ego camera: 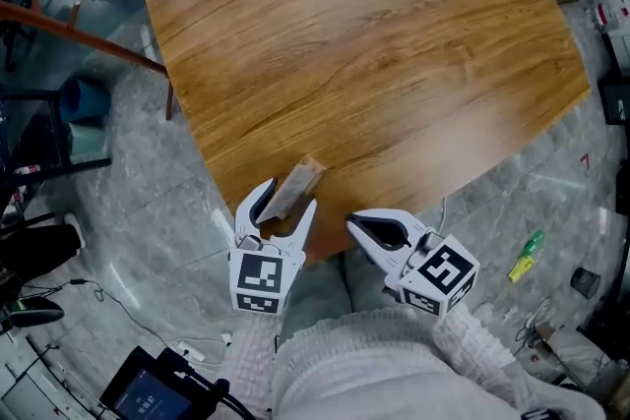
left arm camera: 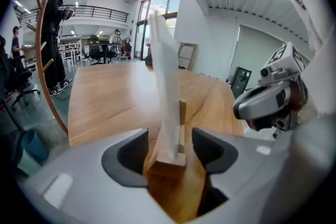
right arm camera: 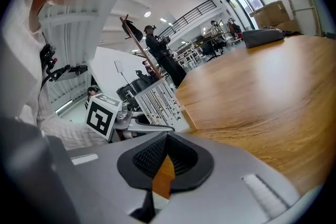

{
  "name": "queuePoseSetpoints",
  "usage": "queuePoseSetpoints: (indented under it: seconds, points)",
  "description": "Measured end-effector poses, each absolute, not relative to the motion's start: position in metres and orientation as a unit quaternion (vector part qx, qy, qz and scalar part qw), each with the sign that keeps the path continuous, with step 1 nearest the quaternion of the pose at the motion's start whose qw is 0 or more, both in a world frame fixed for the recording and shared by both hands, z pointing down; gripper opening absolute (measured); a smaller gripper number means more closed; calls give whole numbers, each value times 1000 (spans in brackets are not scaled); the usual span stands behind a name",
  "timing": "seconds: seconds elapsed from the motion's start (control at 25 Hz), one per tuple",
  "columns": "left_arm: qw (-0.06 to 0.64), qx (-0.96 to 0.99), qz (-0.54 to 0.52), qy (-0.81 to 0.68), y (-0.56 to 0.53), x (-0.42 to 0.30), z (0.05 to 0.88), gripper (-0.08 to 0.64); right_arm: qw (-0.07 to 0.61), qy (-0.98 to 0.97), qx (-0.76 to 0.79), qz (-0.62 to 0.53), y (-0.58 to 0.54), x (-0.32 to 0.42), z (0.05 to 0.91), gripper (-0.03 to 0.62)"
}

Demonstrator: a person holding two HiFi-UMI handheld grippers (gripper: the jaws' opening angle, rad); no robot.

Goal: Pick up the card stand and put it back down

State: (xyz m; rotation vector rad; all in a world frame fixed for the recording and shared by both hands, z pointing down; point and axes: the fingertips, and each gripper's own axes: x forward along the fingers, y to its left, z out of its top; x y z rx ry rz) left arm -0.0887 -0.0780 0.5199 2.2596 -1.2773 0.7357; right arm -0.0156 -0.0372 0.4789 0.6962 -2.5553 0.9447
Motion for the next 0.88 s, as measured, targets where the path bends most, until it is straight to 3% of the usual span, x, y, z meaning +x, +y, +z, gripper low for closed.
queuePoseSetpoints:
  seconds: [0.52, 0.88]
  points:
    - [198, 812, 330, -439, -88, -81, 549, 252, 134, -889, 251, 358, -49, -11, 486, 0]
    - [189, 813, 353, -422, -87, -79, 551, 202, 136, -887, 251, 364, -45, -9, 488, 0]
